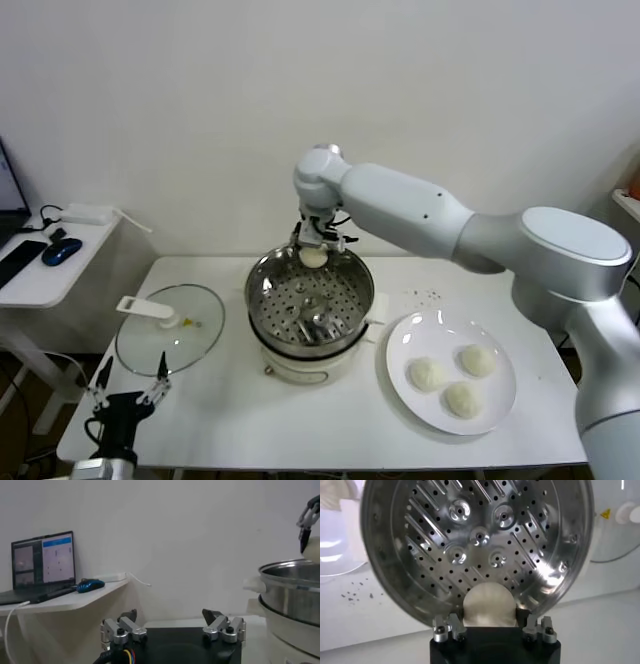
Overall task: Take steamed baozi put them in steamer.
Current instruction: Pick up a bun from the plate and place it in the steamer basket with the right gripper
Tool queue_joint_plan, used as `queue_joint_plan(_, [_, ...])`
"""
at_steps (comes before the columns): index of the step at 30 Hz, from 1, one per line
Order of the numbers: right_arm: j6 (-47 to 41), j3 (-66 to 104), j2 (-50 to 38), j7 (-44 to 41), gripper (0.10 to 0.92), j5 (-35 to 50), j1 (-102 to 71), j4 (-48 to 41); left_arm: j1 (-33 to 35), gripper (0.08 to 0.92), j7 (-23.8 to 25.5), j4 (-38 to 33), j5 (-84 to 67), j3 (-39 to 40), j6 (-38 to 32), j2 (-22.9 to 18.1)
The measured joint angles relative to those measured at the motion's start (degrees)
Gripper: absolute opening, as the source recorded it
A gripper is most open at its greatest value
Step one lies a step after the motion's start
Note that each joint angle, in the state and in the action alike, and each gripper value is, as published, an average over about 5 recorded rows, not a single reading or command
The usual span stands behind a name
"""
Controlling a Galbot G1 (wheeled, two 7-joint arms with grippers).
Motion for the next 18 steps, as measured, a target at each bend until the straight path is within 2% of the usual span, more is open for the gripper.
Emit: queue_joint_plan(18, [2.3, 2.1, 3.4, 0.5, 0.676, -7.2, -5.8, -3.3, 0.3, 0.823, -0.2, 0.6, -0.1, -0.1, -0.2, 0.0])
